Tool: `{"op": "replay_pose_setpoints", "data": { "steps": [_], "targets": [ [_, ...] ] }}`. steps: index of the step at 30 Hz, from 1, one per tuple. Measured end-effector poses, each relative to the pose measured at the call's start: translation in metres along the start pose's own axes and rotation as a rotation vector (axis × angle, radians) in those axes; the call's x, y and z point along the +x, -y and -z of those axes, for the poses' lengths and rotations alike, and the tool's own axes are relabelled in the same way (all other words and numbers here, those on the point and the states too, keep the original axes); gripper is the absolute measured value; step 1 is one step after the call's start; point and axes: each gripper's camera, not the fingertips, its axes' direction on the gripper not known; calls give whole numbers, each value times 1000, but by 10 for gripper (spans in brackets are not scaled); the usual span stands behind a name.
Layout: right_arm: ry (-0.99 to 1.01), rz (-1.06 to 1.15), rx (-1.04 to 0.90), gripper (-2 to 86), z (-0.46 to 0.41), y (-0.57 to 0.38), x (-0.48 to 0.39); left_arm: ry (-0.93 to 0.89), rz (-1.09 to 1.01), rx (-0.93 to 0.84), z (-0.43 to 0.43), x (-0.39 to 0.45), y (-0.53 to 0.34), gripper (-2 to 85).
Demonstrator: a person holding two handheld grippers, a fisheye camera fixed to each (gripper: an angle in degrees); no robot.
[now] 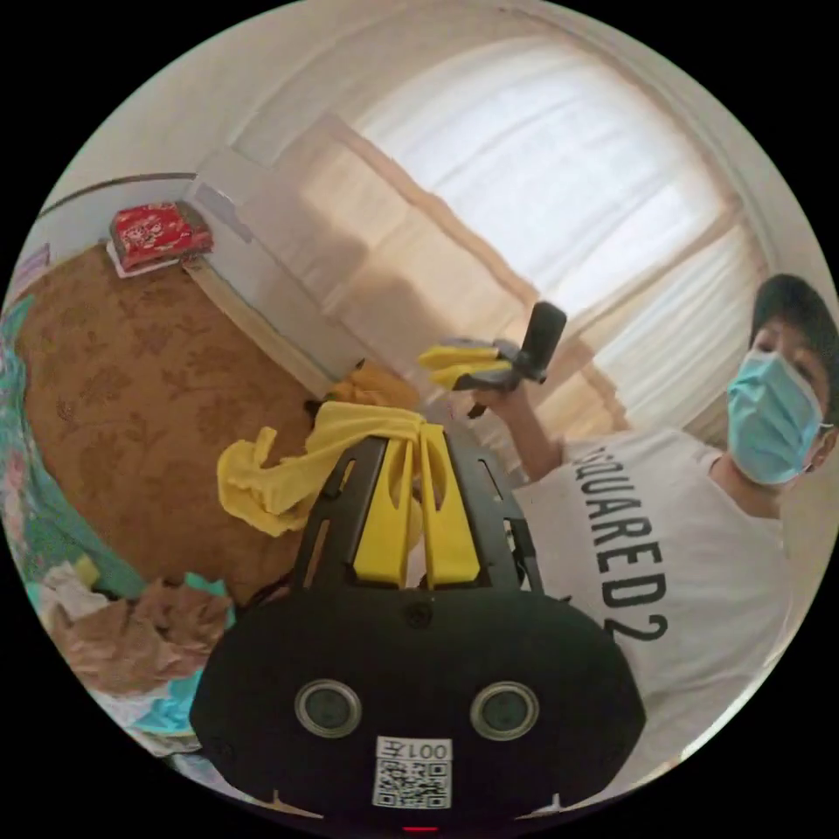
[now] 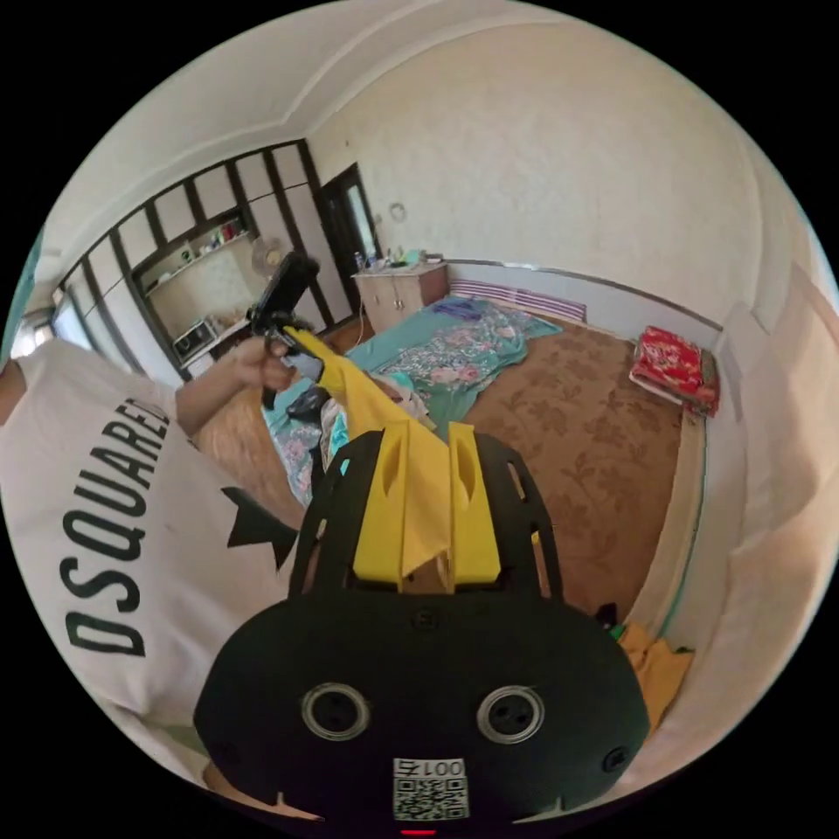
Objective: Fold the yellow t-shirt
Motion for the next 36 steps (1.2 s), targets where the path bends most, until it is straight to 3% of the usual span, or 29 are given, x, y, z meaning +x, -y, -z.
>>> {"op": "replay_pose_setpoints", "data": {
  "steps": [4, 9, 10, 12, 15, 18, 23, 27, 32, 34, 36],
  "targets": [
    [86, 285, -59, 124, 10, 37, -14, 175, -220, -401, 8, 56, 74, -9],
    [362, 609, -169, 165, -14, 84, -26, 286, -399, -705, 10, 116, 135, -10],
    [455, 660, -190, 162, -20, 95, -28, 289, -429, -746, 13, 129, 146, -10],
    [531, 720, -209, 42, -28, 110, -30, 283, -476, -823, 17, 148, 158, -10],
    [641, 801, -221, 26, -32, 135, -30, 337, -537, -955, 22, 172, 170, -10],
    [888, 886, -205, 26, -28, 159, -27, 337, -549, -999, 34, 184, 181, -10],
    [962, 894, -142, 12, -23, 185, -15, 264, -569, -990, 60, 196, 191, -9],
    [867, 812, -46, 13, -4, 184, 3, 287, -515, -860, 90, 193, 188, -8],
    [514, 687, 84, 15, 43, 167, 14, 241, -416, -461, 128, 175, 156, 10],
    [493, 733, 102, 15, 61, 161, 14, 103, -413, -172, 149, 163, 122, 22],
    [471, 775, 83, 15, 75, 159, 16, 119, -352, -7, 161, 150, 92, 40]
  ]
}}
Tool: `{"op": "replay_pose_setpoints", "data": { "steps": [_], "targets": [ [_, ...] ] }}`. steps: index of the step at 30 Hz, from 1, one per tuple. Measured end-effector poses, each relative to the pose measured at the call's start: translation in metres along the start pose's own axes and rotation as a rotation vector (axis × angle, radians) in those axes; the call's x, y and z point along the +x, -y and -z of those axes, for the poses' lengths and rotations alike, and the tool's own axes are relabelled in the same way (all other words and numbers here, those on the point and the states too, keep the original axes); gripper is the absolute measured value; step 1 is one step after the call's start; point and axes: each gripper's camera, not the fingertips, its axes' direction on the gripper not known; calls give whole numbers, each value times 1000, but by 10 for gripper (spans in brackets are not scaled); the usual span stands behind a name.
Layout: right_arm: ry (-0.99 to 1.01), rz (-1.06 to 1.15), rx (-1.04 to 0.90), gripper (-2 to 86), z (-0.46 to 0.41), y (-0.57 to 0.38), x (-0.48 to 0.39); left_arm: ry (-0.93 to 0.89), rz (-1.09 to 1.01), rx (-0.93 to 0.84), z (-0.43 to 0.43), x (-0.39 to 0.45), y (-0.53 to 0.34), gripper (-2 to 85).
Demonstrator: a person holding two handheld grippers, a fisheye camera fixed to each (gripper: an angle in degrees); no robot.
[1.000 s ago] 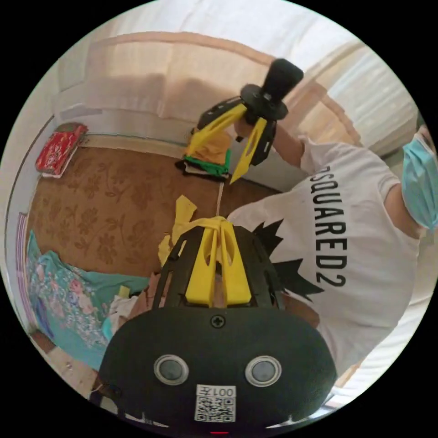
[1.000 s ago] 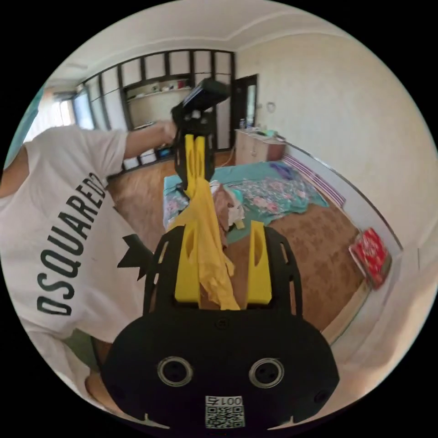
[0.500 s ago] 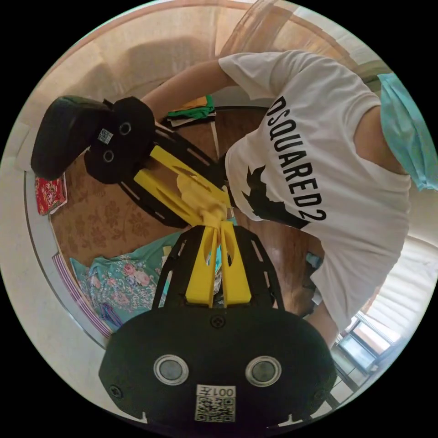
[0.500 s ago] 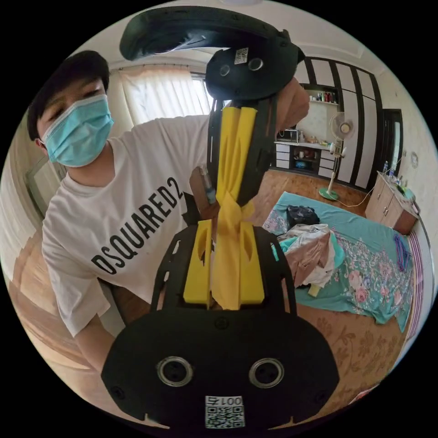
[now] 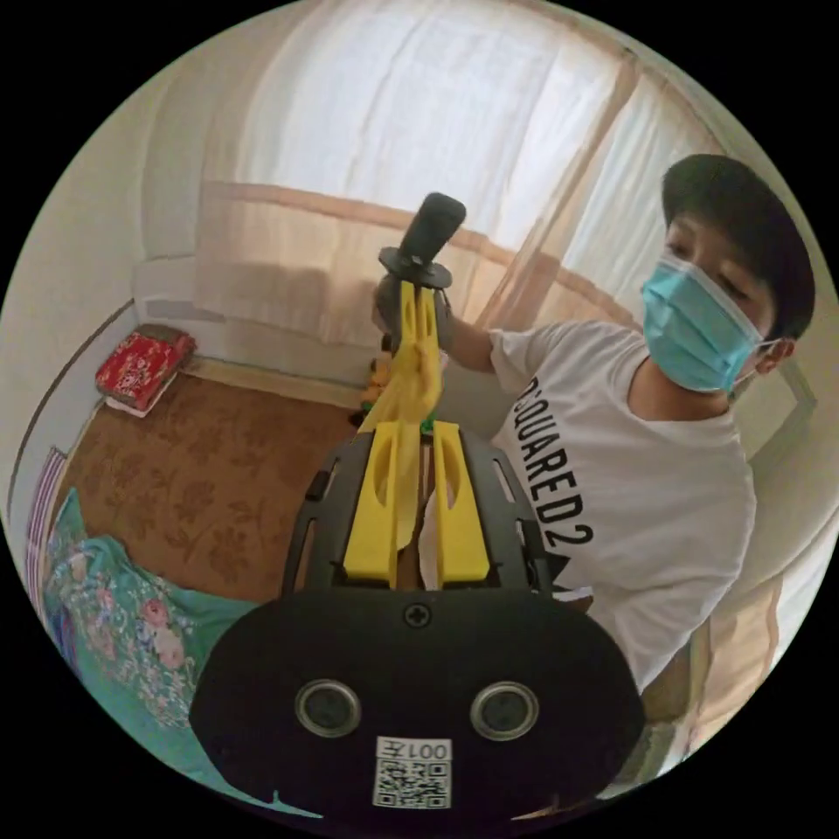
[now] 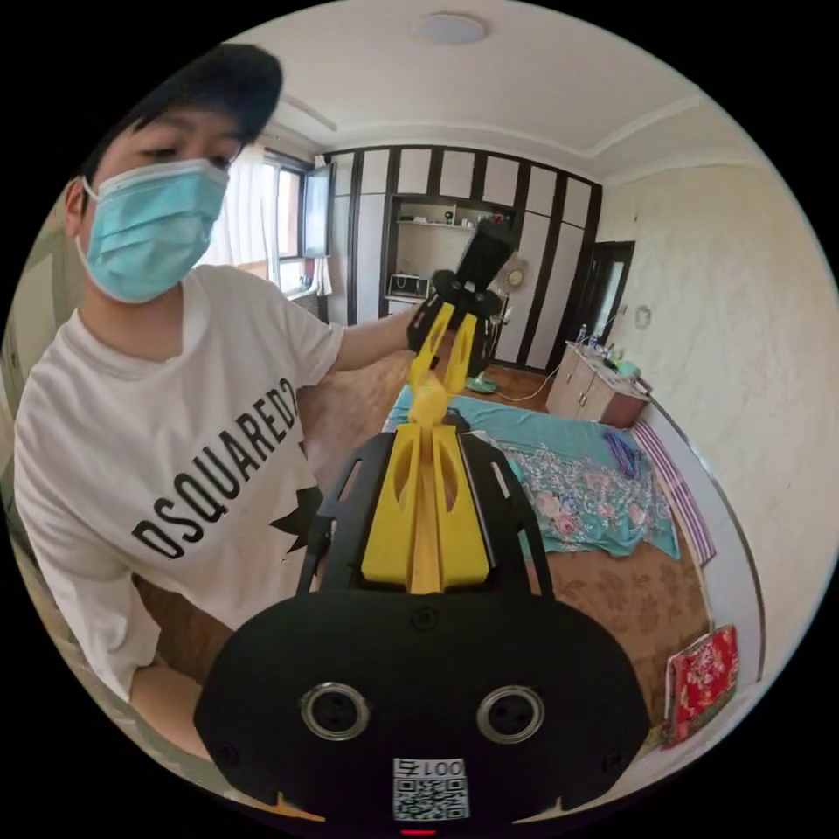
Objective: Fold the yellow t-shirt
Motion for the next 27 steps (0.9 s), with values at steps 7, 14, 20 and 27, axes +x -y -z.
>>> {"op": "replay_pose_setpoints", "data": {
  "steps": [7, 14, 20, 27],
  "targets": [
    [-12, 25, 172, 15, 56, -8, 4, 79, 231, 226, -59, -4, -90, 100],
    [-4, 17, 348, 15, 77, -16, 37, 28, 211, 470, -131, 24, -104, 20],
    [-348, -122, 50, 16, 76, -36, 42, 237, 296, 354, -131, 37, -123, -9],
    [-401, -389, -276, 18, 10, -103, 59, 441, 399, 235, -135, 49, -119, -10]
  ]
}}
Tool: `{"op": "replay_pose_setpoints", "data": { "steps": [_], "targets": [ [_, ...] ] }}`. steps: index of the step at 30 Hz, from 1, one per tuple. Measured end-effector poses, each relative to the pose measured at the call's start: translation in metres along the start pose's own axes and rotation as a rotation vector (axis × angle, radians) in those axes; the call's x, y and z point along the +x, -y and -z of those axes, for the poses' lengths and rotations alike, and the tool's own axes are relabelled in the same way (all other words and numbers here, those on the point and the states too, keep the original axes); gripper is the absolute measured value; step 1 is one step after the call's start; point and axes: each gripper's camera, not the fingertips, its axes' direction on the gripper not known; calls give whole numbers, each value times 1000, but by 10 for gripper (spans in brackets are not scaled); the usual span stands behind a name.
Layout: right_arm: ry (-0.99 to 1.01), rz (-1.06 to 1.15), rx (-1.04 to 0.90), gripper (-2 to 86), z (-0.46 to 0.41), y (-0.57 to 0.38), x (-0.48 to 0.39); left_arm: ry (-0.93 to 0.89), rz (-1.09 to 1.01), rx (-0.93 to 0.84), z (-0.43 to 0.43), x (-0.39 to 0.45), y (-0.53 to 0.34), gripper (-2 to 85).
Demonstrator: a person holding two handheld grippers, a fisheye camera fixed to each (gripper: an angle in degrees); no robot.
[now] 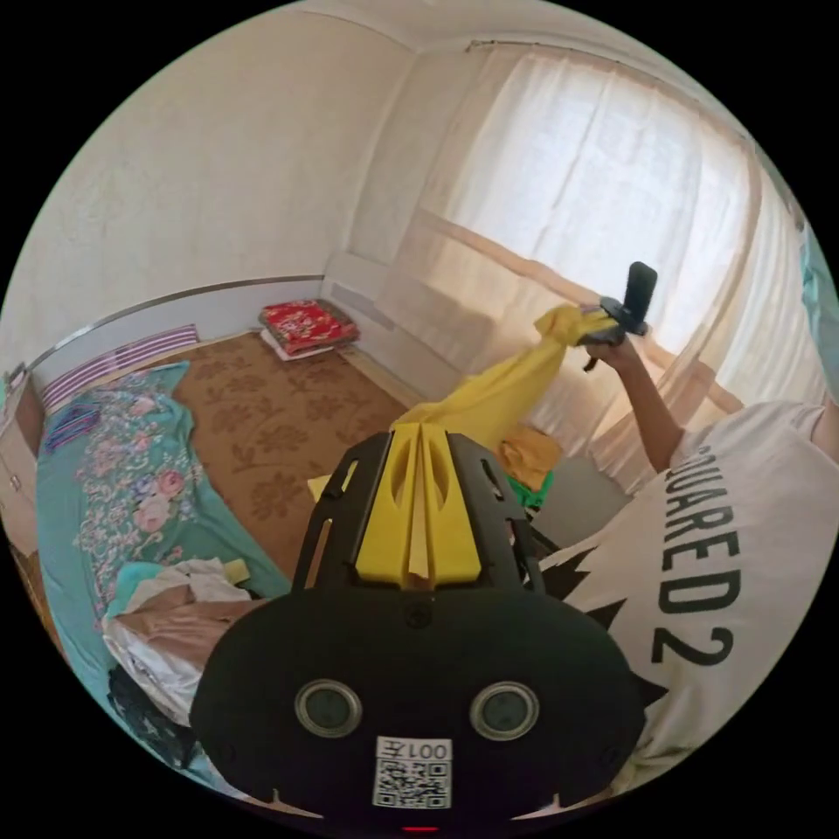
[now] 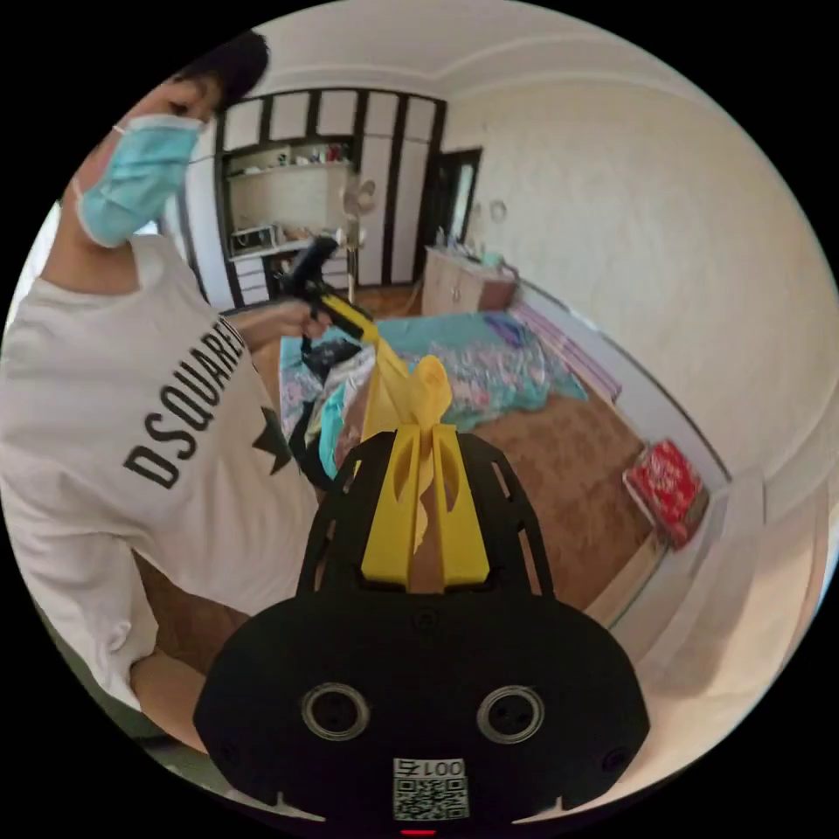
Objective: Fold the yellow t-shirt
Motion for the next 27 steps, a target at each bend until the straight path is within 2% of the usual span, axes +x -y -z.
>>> {"op": "replay_pose_setpoints", "data": {
  "steps": [2, 6, 11, 13, 16, 21, 24, 27],
  "targets": [
    [-38, -101, -133, 18, -55, -16, 27, 15, -6, -76, -26, 2, 12, -10],
    [-142, -238, -140, 18, -120, -29, 109, 233, -175, -196, -109, 13, 69, -10],
    [-292, -405, 13, 17, -162, -16, 254, 395, -245, -183, -174, 9, 165, -10],
    [-316, -405, 101, 17, -158, -4, 281, 481, -277, -142, -184, 19, 209, -10],
    [-363, -364, 227, 17, -144, 8, 304, 486, -299, -57, -185, 41, 240, -10],
    [-416, -361, 304, 16, -142, -7, 308, 495, -323, -28, -217, 86, 231, -10],
    [-492, -379, 240, 13, -174, -28, 298, 520, -275, -52, -265, 107, 203, -9],
    [-504, -382, 92, 11, -245, -58, 285, 539, -229, -82, -330, 125, 159, -9]
  ]
}}
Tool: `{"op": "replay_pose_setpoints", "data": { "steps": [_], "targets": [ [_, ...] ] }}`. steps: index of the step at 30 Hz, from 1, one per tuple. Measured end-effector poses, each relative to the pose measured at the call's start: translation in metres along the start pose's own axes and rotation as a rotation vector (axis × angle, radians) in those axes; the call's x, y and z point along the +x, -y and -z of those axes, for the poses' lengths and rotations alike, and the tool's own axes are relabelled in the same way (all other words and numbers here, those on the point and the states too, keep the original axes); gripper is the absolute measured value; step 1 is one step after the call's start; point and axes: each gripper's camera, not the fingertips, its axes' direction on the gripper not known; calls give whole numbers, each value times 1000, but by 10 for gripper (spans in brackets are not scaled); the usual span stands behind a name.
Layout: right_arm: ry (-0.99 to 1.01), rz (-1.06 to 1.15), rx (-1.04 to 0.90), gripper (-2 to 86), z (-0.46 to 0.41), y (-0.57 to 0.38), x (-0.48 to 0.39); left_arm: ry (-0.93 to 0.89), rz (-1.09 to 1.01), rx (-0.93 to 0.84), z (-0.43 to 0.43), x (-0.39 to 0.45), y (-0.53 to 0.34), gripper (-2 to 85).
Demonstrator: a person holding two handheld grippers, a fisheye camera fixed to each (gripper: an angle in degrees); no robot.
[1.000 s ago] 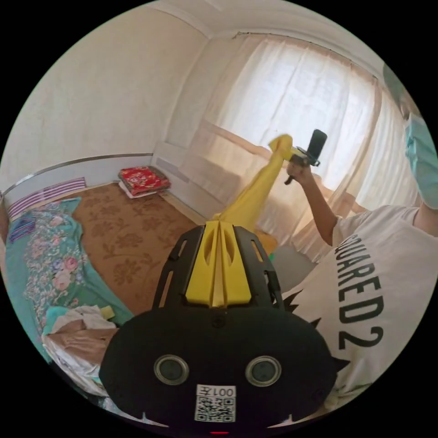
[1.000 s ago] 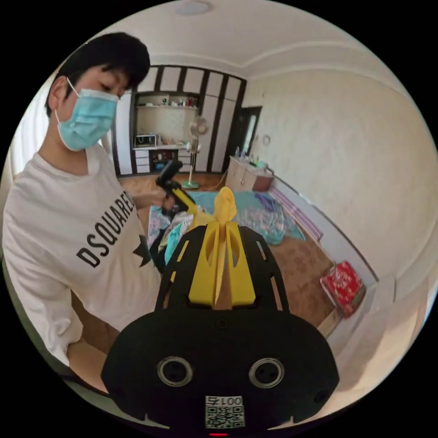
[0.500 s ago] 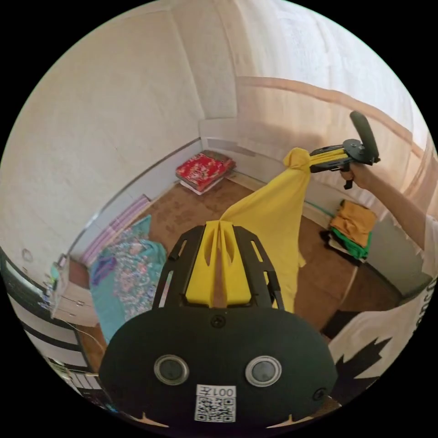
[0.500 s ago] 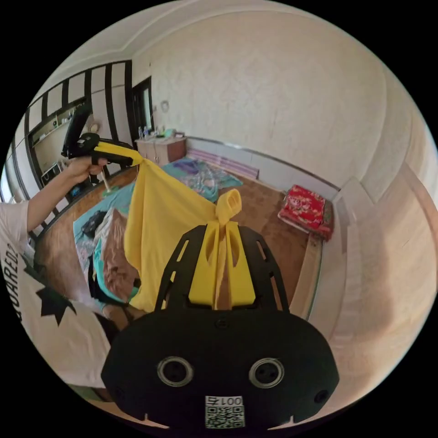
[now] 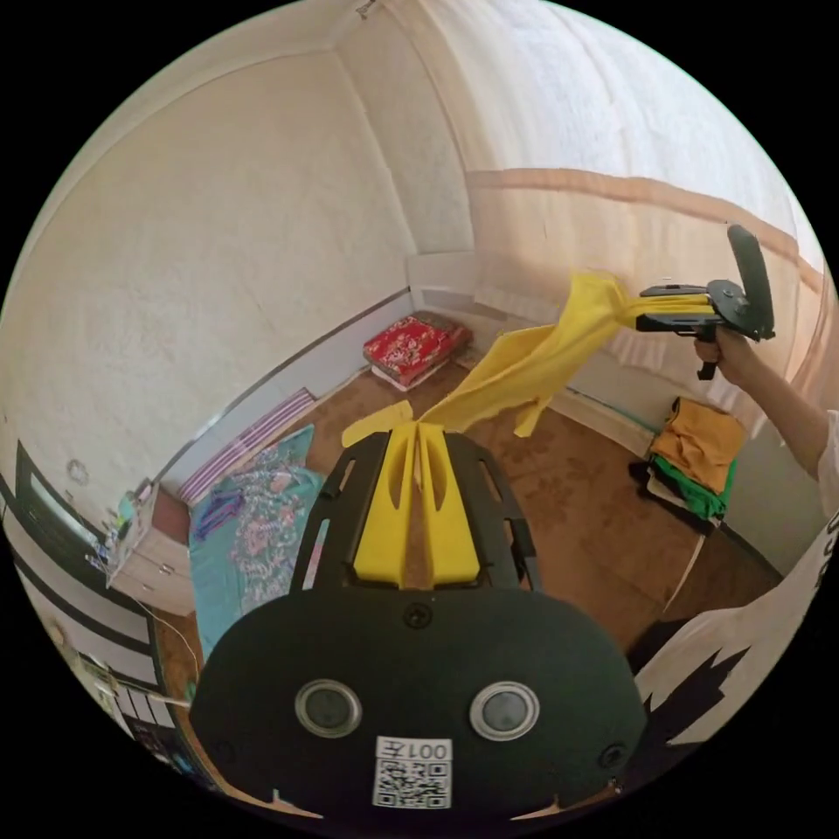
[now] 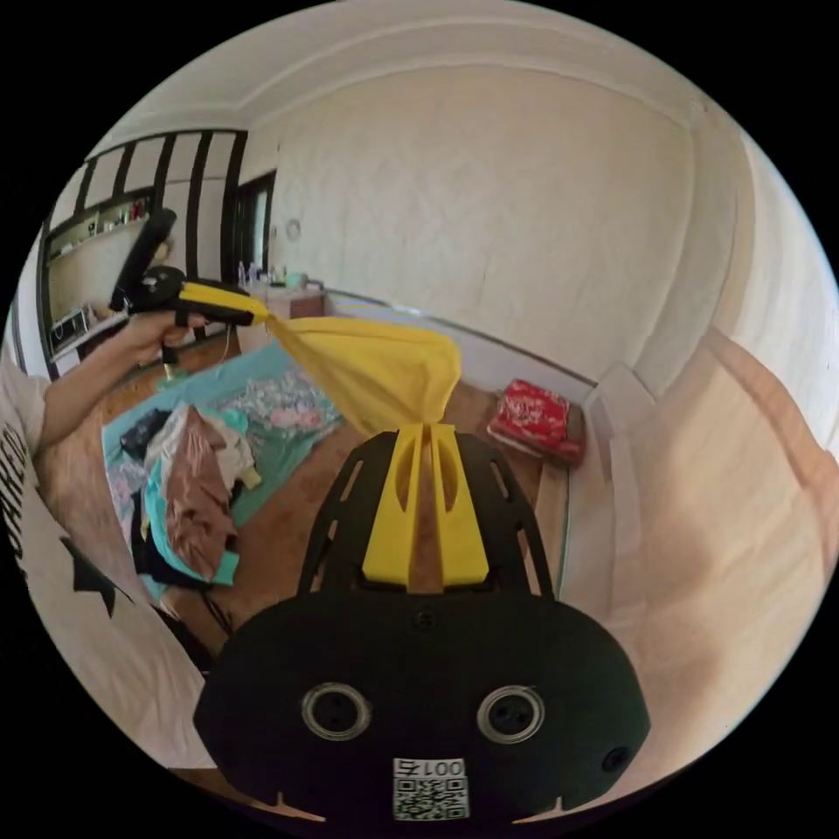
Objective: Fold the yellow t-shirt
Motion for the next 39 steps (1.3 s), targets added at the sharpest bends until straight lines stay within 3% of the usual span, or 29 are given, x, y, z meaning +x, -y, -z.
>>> {"op": "replay_pose_setpoints", "data": {
  "steps": [5, 7, 13, 16, 22, 26, 29, 33, 39],
  "targets": [
    [-78, 55, -338, 10, -141, -128, -67, -116, 201, -222, -113, 89, -85, -9],
    [-58, 48, -455, 11, -190, -177, -87, -181, 291, -392, -175, 136, -136, -9],
    [-1, 137, -791, 18, -329, -323, -152, -334, 323, -646, -285, 246, -213, -9],
    [21, 92, -863, 29, -357, -361, -160, -308, 323, -726, -306, 276, -218, -8],
    [-106, 30, -803, 67, -374, -360, -146, -331, 176, -522, -325, 282, -170, 18],
    [13, -52, -658, 104, -424, -335, -147, -285, 46, -398, -391, 276, -120, 51],
    [65, -96, -698, 121, -477, -343, -161, -318, -53, -421, -467, 279, -83, 73],
    [-17, -115, -799, 121, -515, -379, -183, -388, -266, -587, -545, 310, -68, 78],
    [-118, -205, -826, 110, -532, -413, -192, -349, -413, -562, -555, 325, -64, 55]
  ]
}}
